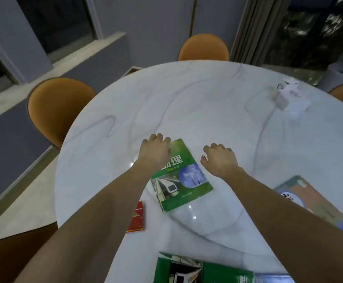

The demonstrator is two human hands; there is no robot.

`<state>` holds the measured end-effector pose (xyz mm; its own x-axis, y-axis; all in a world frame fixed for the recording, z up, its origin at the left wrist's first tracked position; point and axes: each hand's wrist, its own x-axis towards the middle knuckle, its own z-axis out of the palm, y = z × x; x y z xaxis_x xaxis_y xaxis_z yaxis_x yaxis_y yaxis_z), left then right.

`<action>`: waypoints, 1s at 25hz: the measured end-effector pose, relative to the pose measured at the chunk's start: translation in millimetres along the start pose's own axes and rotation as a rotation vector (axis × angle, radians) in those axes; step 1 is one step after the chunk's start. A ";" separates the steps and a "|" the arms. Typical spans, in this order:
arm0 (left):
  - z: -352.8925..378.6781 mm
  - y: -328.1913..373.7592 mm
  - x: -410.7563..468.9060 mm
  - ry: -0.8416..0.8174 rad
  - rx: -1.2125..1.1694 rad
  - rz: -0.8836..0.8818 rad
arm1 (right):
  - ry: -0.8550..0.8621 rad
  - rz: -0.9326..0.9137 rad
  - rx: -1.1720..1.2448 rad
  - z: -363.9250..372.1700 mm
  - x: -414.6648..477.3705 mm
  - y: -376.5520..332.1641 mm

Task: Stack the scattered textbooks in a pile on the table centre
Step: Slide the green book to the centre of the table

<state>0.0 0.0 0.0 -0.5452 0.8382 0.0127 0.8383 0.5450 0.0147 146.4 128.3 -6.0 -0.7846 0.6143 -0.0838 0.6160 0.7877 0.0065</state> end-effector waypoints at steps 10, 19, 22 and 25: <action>83.1 -17.4 -20.6 -0.166 -0.247 -0.241 | -0.245 0.082 0.126 70.0 24.5 -15.0; 103.6 -4.6 -9.5 -0.124 -0.743 -0.678 | -0.358 0.403 0.538 93.3 62.4 -12.2; 103.9 -6.0 -1.0 -0.119 -0.836 -0.824 | -0.391 0.489 0.653 92.4 69.7 -8.2; 110.0 -11.7 4.0 -0.146 -0.848 -0.888 | -0.416 0.518 0.685 92.8 74.5 -7.9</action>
<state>-11.3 -1.0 -110.1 -0.8719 0.2083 -0.4432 -0.1194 0.7873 0.6048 89.6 163.5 -104.8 -0.3960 0.7094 -0.5830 0.8906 0.1422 -0.4319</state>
